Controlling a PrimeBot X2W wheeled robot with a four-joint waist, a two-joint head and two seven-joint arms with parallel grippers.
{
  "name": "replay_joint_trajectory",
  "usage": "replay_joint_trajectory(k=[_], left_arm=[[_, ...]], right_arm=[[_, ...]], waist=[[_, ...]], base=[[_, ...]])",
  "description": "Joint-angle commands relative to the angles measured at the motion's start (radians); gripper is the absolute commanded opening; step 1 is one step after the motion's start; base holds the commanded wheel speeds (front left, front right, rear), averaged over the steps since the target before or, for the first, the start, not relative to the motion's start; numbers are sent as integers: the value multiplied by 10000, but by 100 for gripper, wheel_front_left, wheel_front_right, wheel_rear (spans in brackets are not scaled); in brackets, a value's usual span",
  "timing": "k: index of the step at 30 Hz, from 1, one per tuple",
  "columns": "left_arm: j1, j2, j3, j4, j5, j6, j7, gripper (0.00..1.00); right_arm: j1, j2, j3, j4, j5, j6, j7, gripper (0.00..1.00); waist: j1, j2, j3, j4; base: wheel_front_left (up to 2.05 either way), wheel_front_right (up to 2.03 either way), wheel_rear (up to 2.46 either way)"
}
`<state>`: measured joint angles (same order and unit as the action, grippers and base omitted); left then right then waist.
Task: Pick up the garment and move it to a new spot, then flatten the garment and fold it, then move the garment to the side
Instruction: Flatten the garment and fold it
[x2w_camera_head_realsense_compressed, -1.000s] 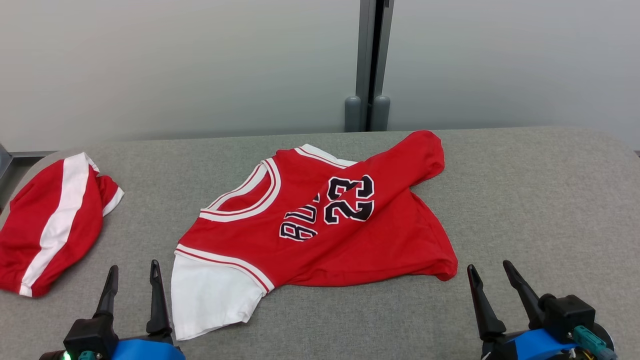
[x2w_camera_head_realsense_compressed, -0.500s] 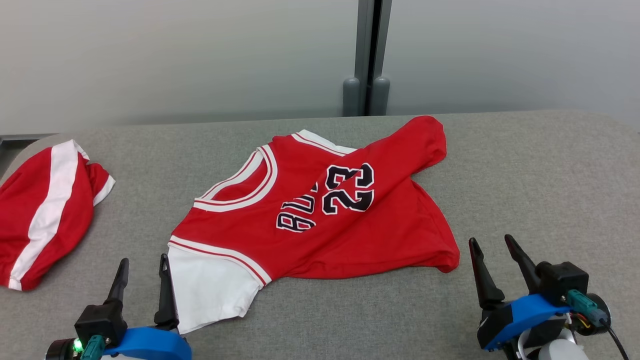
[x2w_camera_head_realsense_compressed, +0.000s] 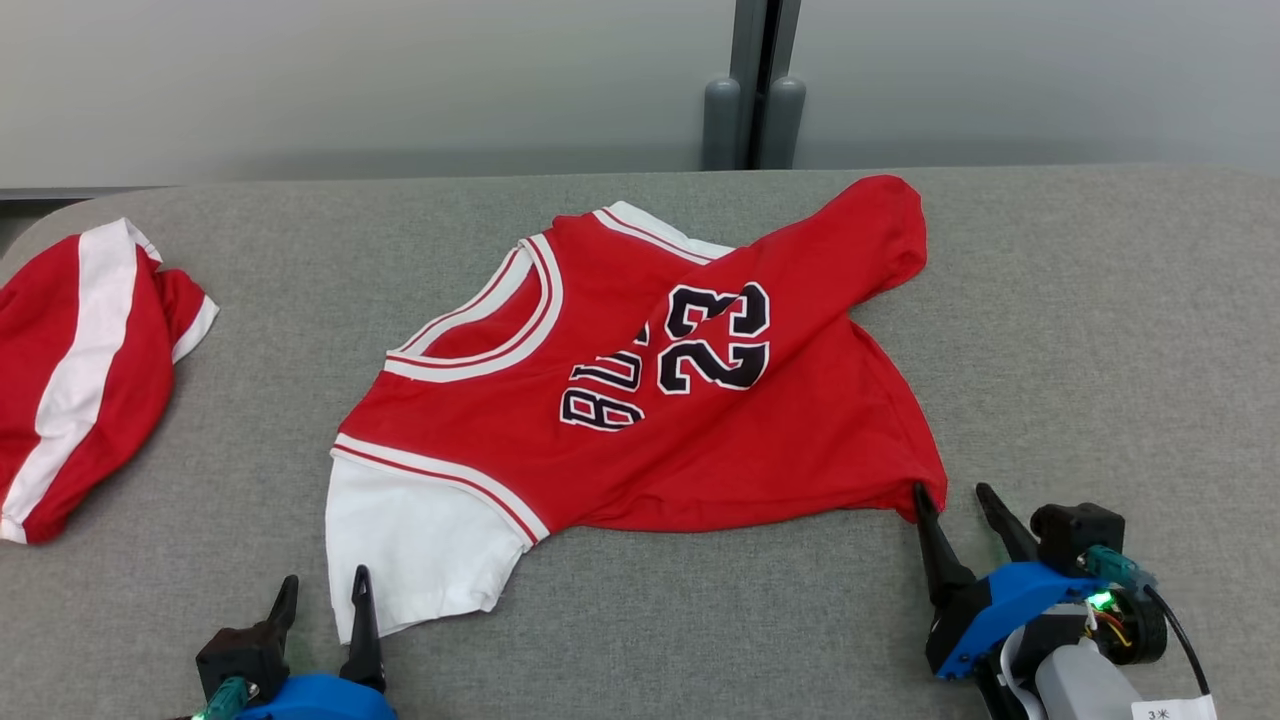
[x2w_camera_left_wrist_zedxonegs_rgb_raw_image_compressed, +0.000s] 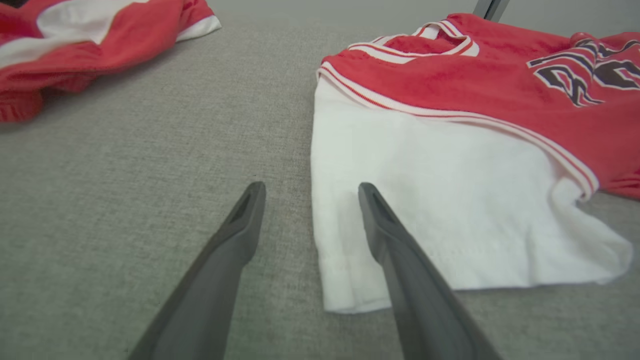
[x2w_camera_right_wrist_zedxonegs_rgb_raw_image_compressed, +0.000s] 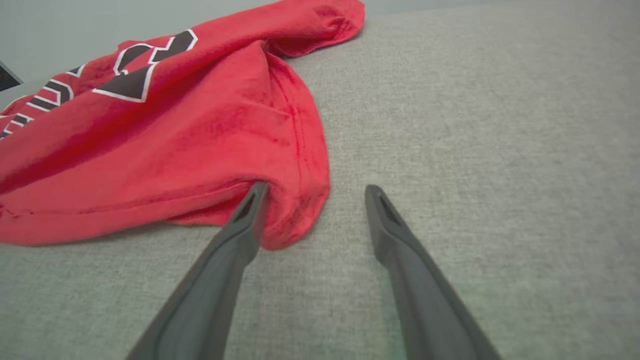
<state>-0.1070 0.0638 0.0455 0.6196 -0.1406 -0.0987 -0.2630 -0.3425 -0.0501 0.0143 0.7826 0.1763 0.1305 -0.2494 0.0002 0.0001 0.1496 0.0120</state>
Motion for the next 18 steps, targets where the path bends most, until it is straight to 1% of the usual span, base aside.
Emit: replay_joint_trajectory(k=[1,2,6,14,16,17,18], left_arm=[[-177,8,-21,89,-24,-43,-26,100],[-215,-8,-46,212,-101,-78,-26,100],[-207,-55,-215,344,-201,-174,-26,100],[-444,-111,-683,957,-310,-261,1,100],[-530,-125,-813,1298,-384,-278,14,100],[-564,-130,-863,1491,-459,-294,37,85],[-604,-147,-913,1686,-515,-291,48,17]], right_arm=[[-239,-9,69,242,167,5,-90,100],[-384,-9,147,546,278,5,-120,100],[-562,-9,341,1019,583,5,-154,100],[-803,-1,559,1531,933,5,-131,99],[-846,11,772,1647,1151,5,-125,46],[-878,21,886,1675,1284,7,-125,0],[-897,18,980,1654,1389,7,-126,0]], waist=[[-2,-1,35,27],[-2,-1,72,41],[-2,-1,98,57],[-2,-1,197,152],[-2,-1,200,161],[-2,-1,193,157],[-2,-1,181,149]], base=[[0,0,0],[0,0,0],[0,0,0],[0,0,0],[0,0,0],[0,0,0],[0,0,0]])
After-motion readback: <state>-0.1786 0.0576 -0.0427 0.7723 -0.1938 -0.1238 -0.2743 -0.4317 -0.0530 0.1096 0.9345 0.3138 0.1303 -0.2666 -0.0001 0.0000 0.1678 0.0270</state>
